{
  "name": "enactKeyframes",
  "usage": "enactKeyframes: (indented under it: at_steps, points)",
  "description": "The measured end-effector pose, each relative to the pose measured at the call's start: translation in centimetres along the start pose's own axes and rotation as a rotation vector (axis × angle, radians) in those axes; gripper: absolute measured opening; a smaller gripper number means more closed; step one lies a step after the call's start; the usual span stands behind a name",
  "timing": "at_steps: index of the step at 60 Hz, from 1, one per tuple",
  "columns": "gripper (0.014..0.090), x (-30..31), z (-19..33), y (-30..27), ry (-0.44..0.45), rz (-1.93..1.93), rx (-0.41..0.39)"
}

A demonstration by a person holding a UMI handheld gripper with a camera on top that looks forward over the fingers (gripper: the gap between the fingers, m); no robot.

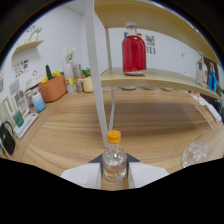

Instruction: Make me a cup of Mount Fuji.

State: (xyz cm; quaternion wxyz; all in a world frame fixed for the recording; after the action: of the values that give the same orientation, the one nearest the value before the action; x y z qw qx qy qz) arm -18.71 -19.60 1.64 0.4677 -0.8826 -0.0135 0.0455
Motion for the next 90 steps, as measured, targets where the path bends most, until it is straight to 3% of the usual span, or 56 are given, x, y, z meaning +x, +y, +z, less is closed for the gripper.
enactKeyframes:
  at_steps: [17, 23, 26, 31, 45, 58, 64, 73, 90]
  points:
    - [0.04, -0.5, -1.5, 1.8, -0.014, -0.029, -0.039]
    - [0.0596, -0.7, -2.2, 1.8, -0.031, -0.034, -0.037]
    - [0.0773, -0.7, -3.0, 1.0, -0.039, -0.04, -0.013]
    - [0.0859, -0.6, -5.2, -0.9, -0.055, -0.044, 0.028]
    - [0.0865, 3.1, -13.5, -6.3, -0.07, -0.063, 0.151]
    - [0.0864, 12.3, -17.8, -4.9, 0.039, -0.02, 0.147]
    - [0.0857, 16.5, -18.4, -4.2, 0.086, -0.004, 0.129]
    - [0.0853, 21.2, -18.5, -8.6, 0.088, 0.014, 0.2]
    - [0.0846, 28.3, -12.9, -17.4, 0.083, -0.013, 0.296]
